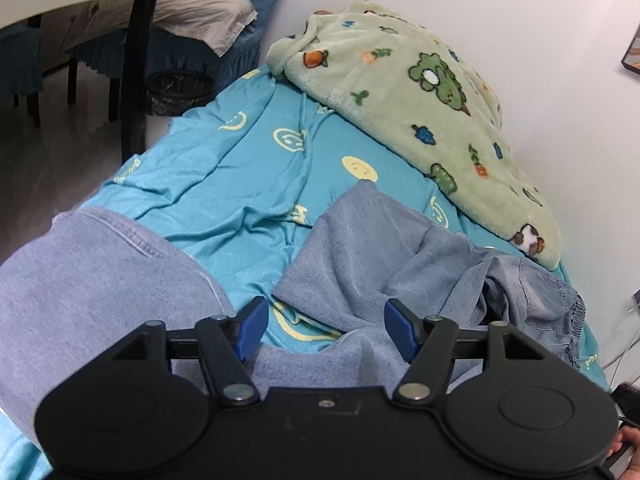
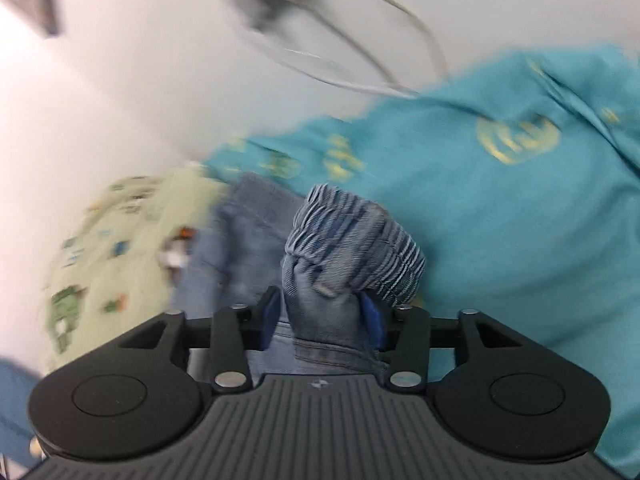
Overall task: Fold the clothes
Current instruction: 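Grasp the jeans waistband belt loop with the right gripper and lift it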
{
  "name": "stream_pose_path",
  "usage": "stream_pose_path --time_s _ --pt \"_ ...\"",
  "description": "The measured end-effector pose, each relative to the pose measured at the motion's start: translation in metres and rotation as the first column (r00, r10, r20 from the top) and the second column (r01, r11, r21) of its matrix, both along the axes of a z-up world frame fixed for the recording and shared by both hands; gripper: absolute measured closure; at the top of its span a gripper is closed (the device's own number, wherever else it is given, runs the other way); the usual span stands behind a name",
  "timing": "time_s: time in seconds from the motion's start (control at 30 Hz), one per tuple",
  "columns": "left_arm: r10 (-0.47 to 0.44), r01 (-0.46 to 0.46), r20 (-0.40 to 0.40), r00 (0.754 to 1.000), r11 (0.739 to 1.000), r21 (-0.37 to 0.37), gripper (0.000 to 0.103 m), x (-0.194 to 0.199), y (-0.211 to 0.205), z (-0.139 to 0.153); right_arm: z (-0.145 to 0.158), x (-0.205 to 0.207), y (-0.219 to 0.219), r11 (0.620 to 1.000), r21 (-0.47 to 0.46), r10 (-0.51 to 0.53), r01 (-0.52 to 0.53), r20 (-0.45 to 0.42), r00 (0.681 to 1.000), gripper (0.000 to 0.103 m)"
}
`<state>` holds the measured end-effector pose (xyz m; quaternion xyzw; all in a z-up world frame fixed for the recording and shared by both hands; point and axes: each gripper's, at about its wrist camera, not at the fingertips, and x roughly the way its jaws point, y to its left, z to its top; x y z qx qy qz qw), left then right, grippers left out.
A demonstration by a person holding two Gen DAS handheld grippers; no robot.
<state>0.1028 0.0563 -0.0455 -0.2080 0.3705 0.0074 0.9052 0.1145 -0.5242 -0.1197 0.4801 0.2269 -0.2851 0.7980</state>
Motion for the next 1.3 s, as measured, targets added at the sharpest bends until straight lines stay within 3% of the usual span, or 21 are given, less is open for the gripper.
stream_pose_path --time_s 0.17,0.2,0.27,0.37,0.5,0.63,0.73,0.9,1.0,1.1,1.13,1.17,1.23,1.3 --pt "0.007 -0.007 0.002 1.0 1.0 -0.006 0.042 -0.001 0.001 -0.002 -0.02 0.0 -0.015 0.995 0.09 -0.045 0.046 -0.009 0.999 0.038" --pt "0.003 -0.003 0.003 1.0 1.0 0.002 0.042 -0.001 0.0 -0.002 -0.022 -0.001 -0.014 0.994 0.1 -0.046 0.047 -0.008 0.999 0.04" --pt "-0.004 0.004 0.006 1.0 1.0 0.018 0.042 -0.001 -0.002 -0.003 -0.02 0.001 -0.012 0.997 0.072 -0.031 0.034 -0.043 0.999 0.064" --pt "-0.021 0.021 0.013 1.0 1.0 0.023 0.042 -0.001 -0.006 -0.004 0.002 -0.001 0.003 0.999 -0.035 0.005 -0.006 -0.029 1.0 0.09" --pt "-0.037 0.036 0.032 0.999 0.999 0.019 0.042 -0.003 -0.007 -0.002 0.044 -0.009 0.02 0.982 -0.19 0.035 -0.015 0.103 0.994 0.092" --pt "-0.038 0.038 0.049 0.998 0.999 0.009 0.042 -0.004 -0.008 0.0 0.07 -0.017 0.014 0.97 -0.24 0.007 0.04 0.192 0.981 0.093" --pt "-0.044 0.043 0.052 0.998 0.999 0.013 0.042 -0.003 -0.01 0.0 0.064 -0.017 -0.008 0.974 -0.205 -0.06 0.093 0.159 0.985 0.093" --pt "-0.051 0.05 0.03 0.998 0.998 0.047 0.042 0.001 -0.017 -0.004 0.012 -0.001 -0.036 0.981 -0.172 -0.108 0.094 -0.076 0.991 0.092" --pt "-0.048 0.047 0.024 0.999 0.998 0.049 0.042 0.003 -0.018 -0.005 -0.014 0.004 -0.041 0.986 -0.156 -0.093 0.064 -0.179 0.979 0.09" --pt "-0.042 0.04 0.029 0.999 0.998 0.045 0.041 0.004 -0.018 -0.004 -0.01 0.006 -0.04 0.986 -0.162 -0.076 0.044 -0.197 0.978 0.082" --pt "-0.039 0.038 0.03 0.999 0.999 0.038 0.041 0.004 -0.017 -0.004 -0.006 0.005 -0.038 0.986 -0.165 -0.073 0.04 -0.198 0.978 0.076" --pt "-0.036 0.035 0.031 0.999 0.999 0.031 0.041 0.003 -0.016 -0.003 -0.003 0.004 -0.036 0.985 -0.164 -0.075 0.043 -0.192 0.979 0.06" --pt "-0.032 0.031 0.033 0.999 0.999 0.011 0.041 0.003 -0.014 -0.002 0.005 -0.001 -0.032 0.98 -0.184 -0.104 0.072 -0.169 0.98 0.04" --pt "-0.026 0.027 0.034 0.999 1.0 -0.016 0.04 0.003 -0.011 -0.001 0.016 -0.008 -0.023 0.973 -0.214 -0.121 0.085 -0.158 0.98 0.038"
